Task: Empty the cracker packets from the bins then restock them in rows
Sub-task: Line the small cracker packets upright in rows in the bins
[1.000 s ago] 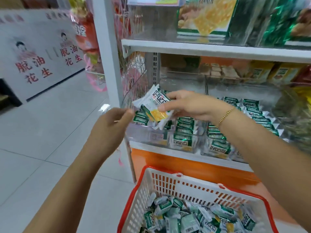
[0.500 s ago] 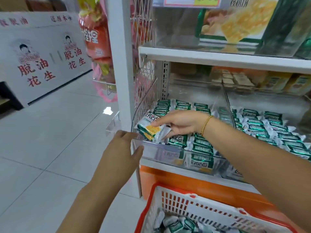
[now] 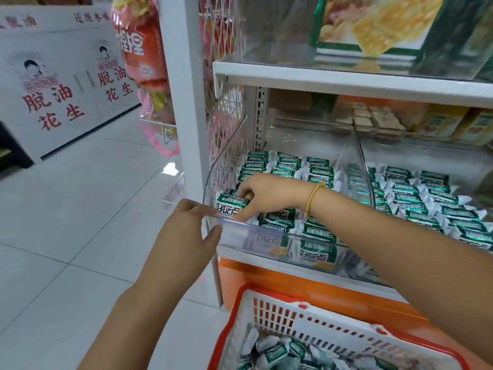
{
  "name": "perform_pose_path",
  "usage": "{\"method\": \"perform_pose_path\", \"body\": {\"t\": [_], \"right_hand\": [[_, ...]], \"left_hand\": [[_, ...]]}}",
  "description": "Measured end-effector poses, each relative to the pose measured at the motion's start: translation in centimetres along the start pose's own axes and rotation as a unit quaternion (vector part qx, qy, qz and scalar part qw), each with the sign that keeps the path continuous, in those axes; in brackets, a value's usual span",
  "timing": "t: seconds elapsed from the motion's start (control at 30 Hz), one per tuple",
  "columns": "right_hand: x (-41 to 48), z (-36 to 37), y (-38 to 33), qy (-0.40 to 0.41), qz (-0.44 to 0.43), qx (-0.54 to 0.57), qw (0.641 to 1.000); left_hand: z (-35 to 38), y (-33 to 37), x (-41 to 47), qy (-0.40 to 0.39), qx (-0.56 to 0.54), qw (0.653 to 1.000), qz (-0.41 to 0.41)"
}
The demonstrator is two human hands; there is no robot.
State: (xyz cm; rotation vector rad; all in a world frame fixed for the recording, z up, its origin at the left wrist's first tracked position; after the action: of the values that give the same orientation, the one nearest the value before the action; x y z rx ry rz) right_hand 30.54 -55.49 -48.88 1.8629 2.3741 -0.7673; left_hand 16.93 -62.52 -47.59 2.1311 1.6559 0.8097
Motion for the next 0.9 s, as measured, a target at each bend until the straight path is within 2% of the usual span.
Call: {"method": "perform_pose_path", "body": {"t": [0.1,0.37,0.47,0.53,0.63,0.7,0.77,0.9], "right_hand": [[-0.2,-0.3,0.2,-0.067,-0.002,0.044,0.997],[1.6,-0.5,-0.5,-0.139,0.013,0.030,0.990],[1.4,0.0,-1.0,-0.074,-0.005,0.007,0.997],[0.9,0.6,-0.8,-0.034,-0.021,0.016,0.999],[-0.4,0.4,-0.5,-0.051,-0.044,0.009,0.998],[-0.6,-0.6,0.4,-0.082,-0.026,0.059,0.995],[-0.2,-1.9,1.2,-0.062,-0.016,0.081,0.995],[0.5,-2.1,1.1,-0.025,-0.026,-0.038,0.999]], "left_hand": [[0.0,0.1,0.0,0.000,0.002,1.000,-0.003],[-0.3,0.9,0.0,0.032,0.029,0.999,0.005],[-0.4,2.0,0.1,0.057,0.059,0.996,0.040],[0.6,2.7,0.1,0.033,0.065,0.995,0.065],[2.5,3.4,-0.3,-0.006,0.097,0.990,0.107],[2.9,3.5,-0.5,0.000,0.131,0.984,0.118],[3.0,3.7,-0.4,0.010,0.164,0.979,0.121],[4.5,4.8,-0.2,-0.020,0.206,0.963,0.174]]}}
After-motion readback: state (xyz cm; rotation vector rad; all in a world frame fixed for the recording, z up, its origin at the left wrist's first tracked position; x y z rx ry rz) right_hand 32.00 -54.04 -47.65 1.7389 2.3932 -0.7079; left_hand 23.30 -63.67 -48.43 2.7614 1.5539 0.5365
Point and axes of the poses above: each hand's wrist, its own x-axis towards the middle knuckle, its own z-axis out of the palm, y = z × x, the point moved 8 cm from there along x, towards the middle knuckle, and after that the axes turned 5 degrees about z, right-handed, at the moved point
